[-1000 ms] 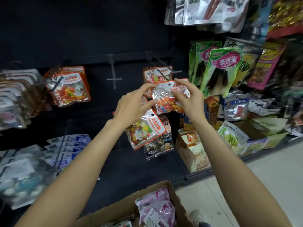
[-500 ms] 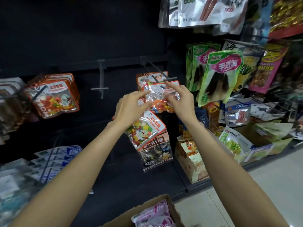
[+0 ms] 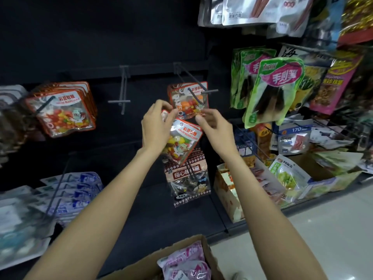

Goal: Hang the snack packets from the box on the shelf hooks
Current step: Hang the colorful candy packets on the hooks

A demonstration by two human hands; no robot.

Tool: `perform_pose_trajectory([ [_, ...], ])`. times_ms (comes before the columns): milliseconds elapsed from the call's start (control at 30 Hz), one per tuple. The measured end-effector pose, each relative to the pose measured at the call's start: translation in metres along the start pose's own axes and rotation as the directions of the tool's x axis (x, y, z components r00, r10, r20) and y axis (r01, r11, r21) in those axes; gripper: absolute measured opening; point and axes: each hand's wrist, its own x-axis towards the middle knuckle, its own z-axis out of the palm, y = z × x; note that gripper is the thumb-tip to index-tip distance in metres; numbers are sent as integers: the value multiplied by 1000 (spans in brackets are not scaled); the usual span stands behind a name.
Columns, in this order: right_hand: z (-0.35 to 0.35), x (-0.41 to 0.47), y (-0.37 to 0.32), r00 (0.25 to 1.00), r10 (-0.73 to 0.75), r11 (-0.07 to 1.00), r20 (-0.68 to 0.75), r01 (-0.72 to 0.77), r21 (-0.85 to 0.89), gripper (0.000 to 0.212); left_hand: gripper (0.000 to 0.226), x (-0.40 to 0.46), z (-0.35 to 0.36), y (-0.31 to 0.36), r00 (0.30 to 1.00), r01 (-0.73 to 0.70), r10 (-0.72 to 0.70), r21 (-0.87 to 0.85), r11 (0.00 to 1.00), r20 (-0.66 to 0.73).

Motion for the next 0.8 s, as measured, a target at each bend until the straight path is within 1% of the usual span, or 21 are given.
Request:
perform_pose_trajectory([
  [67, 1, -27, 0, 992, 100, 986, 76, -110, 128, 46, 13, -12, -2, 10, 996, 77, -82, -132, 988, -29],
  [133, 3, -44, 6, 981, 179, 951, 76, -192, 240, 47, 11, -25, -4, 20, 987, 154, -160, -221, 963, -12],
  [167, 3, -49, 9, 979, 197, 938, 47, -202, 282, 43, 11, -30, -5, 24, 983, 183, -182, -251, 951, 27],
  [233, -3, -54, 12, 982, 189, 937, -23, -173, 304, 31, 17, -40, -10, 28, 957, 273, -218, -340, 900, 192],
  [300, -14, -55, 16, 983, 180, 936, -41, -158, 314, 23, 30, -48, -16, 28, 877, 437, -256, -455, 776, 406],
  [333, -19, -55, 17, 984, 172, 938, -35, -153, 312, 21, 31, -51, -19, 27, 840, 503, -262, -501, 704, 476],
  [367, -25, -55, 18, 988, 151, 945, -28, -136, 297, 21, 27, -52, -21, 26, 821, 537, -262, -529, 658, 508],
  [433, -34, -56, 18, 997, 76, 965, -8, -71, 252, 20, 19, -53, -24, 27, 820, 540, -268, -531, 653, 505],
  [500, -41, -58, 17, 1000, -16, 975, 12, 13, 222, 20, 15, -49, -24, 31, 840, 510, -262, -529, 678, 474],
  [533, -44, -58, 15, 998, -65, 977, 12, 62, 202, 21, 14, -46, -23, 33, 863, 470, -240, -529, 706, 445],
  [567, -47, -57, 13, 994, -109, 979, 7, 106, 175, 25, 12, -43, -21, 36, 893, 404, -203, -518, 754, 401],
  [633, -51, -54, 10, 983, -184, 975, -20, 185, 120, 36, 8, -37, -17, 40, 953, 209, -78, -449, 869, 293],
  [667, -52, -51, 8, 976, -214, 971, -39, 217, 102, 41, 8, -35, -15, 43, 969, 117, -13, -412, 903, 247],
  [733, -54, -44, 5, 958, -279, 957, -69, 283, 68, 50, 9, -30, -12, 47, 983, -4, 74, -386, 922, 166],
  [800, -53, -35, 3, 935, -344, 938, -90, 347, 18, 52, 9, -24, -10, 50, 990, -73, 113, -380, 922, 83],
])
